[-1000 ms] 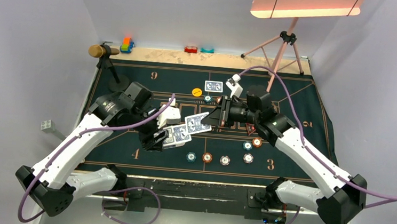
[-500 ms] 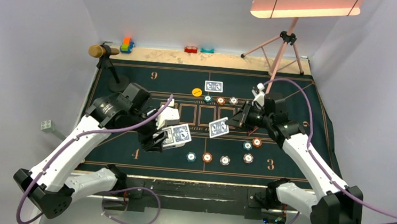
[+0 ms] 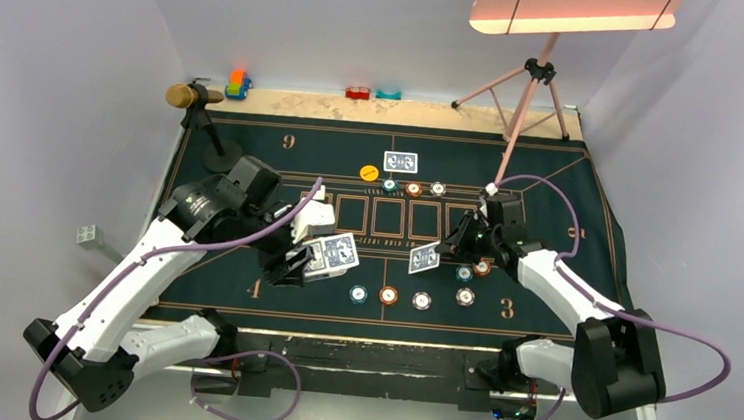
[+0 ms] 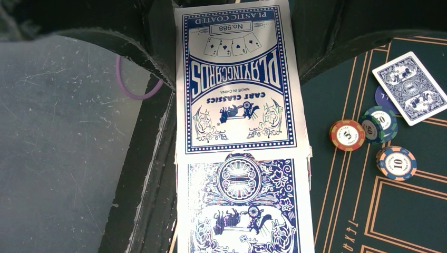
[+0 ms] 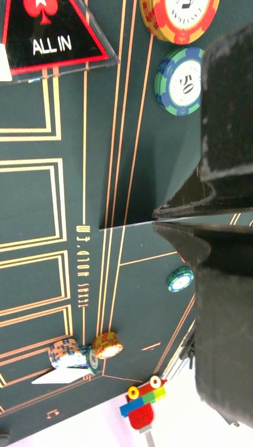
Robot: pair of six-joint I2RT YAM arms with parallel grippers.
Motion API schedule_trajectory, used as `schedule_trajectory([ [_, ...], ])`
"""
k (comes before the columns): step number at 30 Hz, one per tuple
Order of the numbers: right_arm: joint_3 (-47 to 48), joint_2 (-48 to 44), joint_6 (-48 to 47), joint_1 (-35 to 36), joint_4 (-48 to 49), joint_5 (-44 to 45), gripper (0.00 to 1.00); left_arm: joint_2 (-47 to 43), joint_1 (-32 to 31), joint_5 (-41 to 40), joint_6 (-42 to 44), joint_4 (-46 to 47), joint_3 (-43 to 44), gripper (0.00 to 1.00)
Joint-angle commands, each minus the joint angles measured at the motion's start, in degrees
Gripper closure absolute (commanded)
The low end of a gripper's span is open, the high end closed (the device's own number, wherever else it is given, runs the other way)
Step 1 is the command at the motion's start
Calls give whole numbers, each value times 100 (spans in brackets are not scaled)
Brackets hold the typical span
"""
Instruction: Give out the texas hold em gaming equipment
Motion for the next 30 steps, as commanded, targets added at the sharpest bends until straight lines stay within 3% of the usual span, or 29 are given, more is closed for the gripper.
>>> schedule_trajectory([
  [1, -77, 75, -130, -53, 122, 566, 84, -101, -12, 199, -60, 117, -6, 74],
  [8, -37, 126, -227, -63, -446, 1097, 54, -93, -13, 219, -67, 116, -9, 74],
  [14, 294, -548, -328, -63, -910, 1255, 48, -76, -15, 234, -76, 128, -16, 74],
  [21, 1207, -846, -143, 365, -498, -573, 20, -126, -15, 251, -224, 322, -92, 75],
  [30, 2112, -694, 389, 1508, 505, -1720, 10, -282, -13, 235, -379, 558, -360, 75],
])
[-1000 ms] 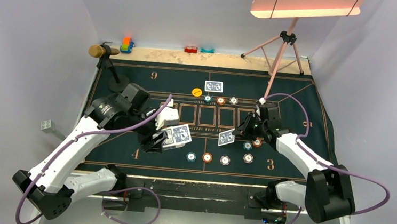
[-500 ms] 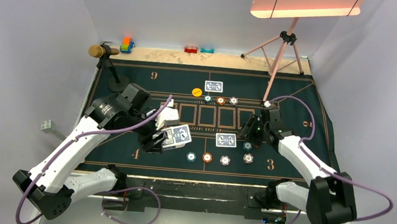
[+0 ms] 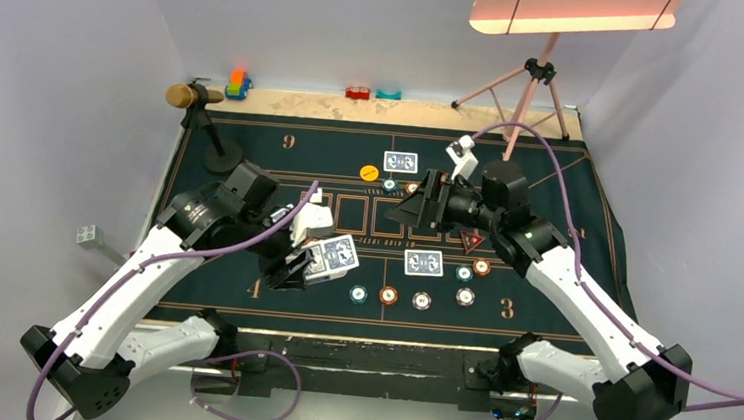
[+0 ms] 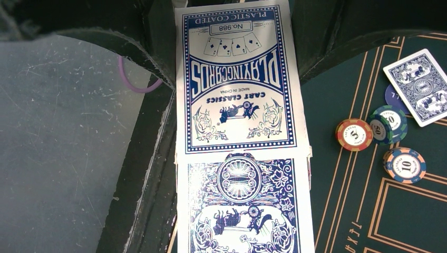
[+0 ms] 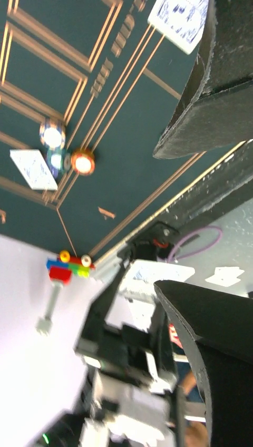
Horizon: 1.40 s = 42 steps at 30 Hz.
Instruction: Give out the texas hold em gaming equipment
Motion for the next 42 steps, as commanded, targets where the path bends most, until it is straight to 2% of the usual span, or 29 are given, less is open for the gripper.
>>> schedule_trajectory([
  [1, 355, 78, 330, 441, 693, -630, 10, -21, -9, 201, -109, 251, 32, 75],
  [10, 676, 896, 270, 1556, 850, -423, 6, -40, -8, 175, -176, 352, 45, 75],
  [17, 648, 1227, 454, 1870, 1270, -540, 4, -51, -11, 151, -197, 389, 50, 76],
  [21, 306, 1264, 823, 1881, 1893, -664, 4, -59, -4, 156, -220, 420, 50, 76],
  [26, 279, 1409, 902, 1881, 1893, -724, 18, -79, -4, 155, -239, 439, 67, 76],
  [42, 332, 1436, 715, 1805, 1309, -710, 45, -122, 20, 147, -239, 433, 98, 77],
])
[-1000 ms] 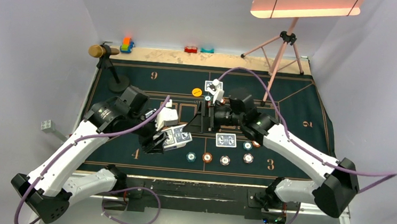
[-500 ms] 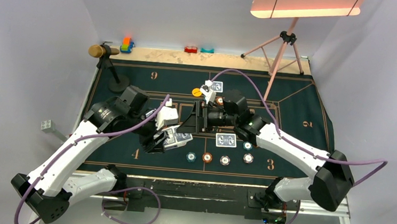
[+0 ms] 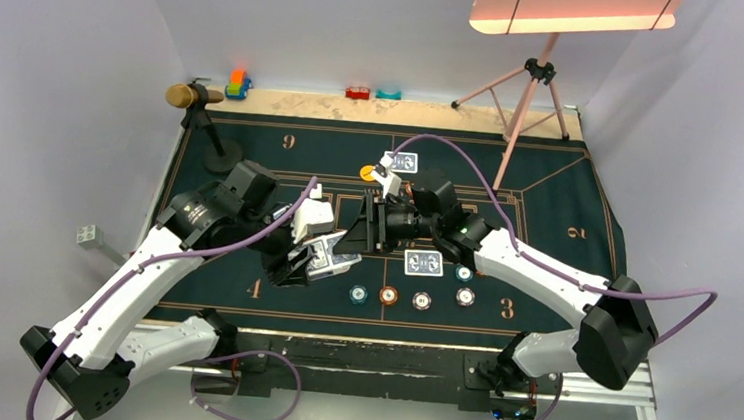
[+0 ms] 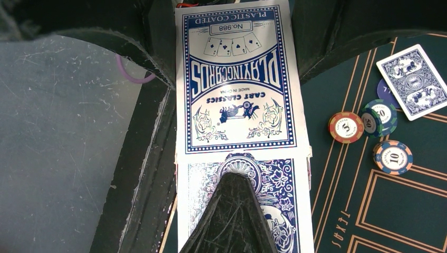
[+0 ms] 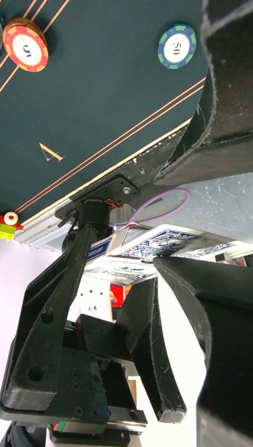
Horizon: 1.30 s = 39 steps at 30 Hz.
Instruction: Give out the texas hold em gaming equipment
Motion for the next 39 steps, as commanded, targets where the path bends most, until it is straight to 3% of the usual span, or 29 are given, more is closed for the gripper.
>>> schedule_trajectory([
  [1, 26, -176, -65, -64, -100, -58, 47, -105, 21, 150, -76, 166, 118, 77],
  [17, -253, -617, -107, -426, -286, -14, 54, -107, 27, 161, -80, 146, 140, 77],
  [24, -264, -833, -173, -634, -447, -5, 68, -112, 35, 159, -66, 129, 136, 78],
  [32, -214, -1081, -282, -916, -680, -5, 77, -125, 32, 167, -74, 139, 124, 78],
  [39, 75, -1128, -279, -1134, -745, -31, 99, -161, 33, 165, -69, 136, 60, 78],
])
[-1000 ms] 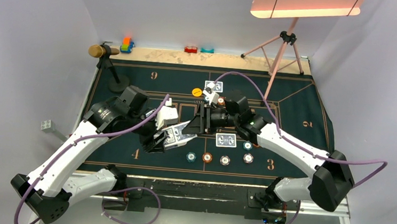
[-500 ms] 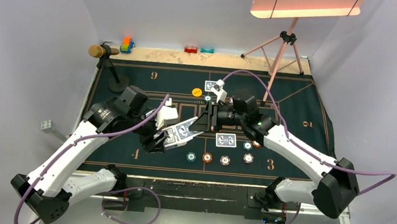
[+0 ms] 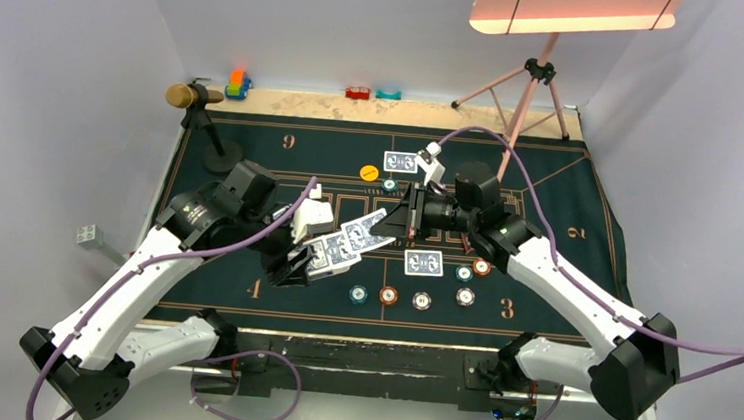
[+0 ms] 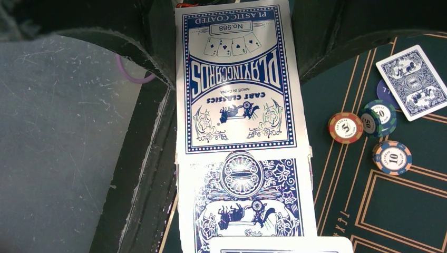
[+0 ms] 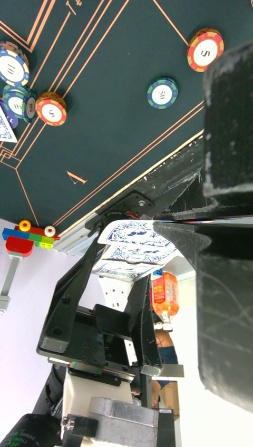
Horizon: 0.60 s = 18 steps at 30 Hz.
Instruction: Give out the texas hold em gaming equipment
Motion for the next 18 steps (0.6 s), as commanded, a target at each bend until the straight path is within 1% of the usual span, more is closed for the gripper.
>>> schedule_trajectory([
  [1, 375, -113, -139, -181, -123, 6, 100, -157, 28, 164, -66, 140, 49, 78],
  [5, 698, 78, -209, -369, -174, -48, 100, -211, 29, 157, -40, 110, 5, 78],
  [11, 1115, 826, -145, -547, 275, -306, 100, -323, 36, 146, -23, 46, -24, 78],
  [12, 1230, 1017, -151, -565, 350, -326, 100, -340, 38, 146, -23, 36, -26, 78],
  [16, 1803, 2254, -84, -489, 862, -500, 100, -364, 33, 176, -21, -10, -11, 78],
  [18, 2317, 3013, -102, -331, 890, -512, 100, -376, 39, 185, -30, -17, -9, 78],
])
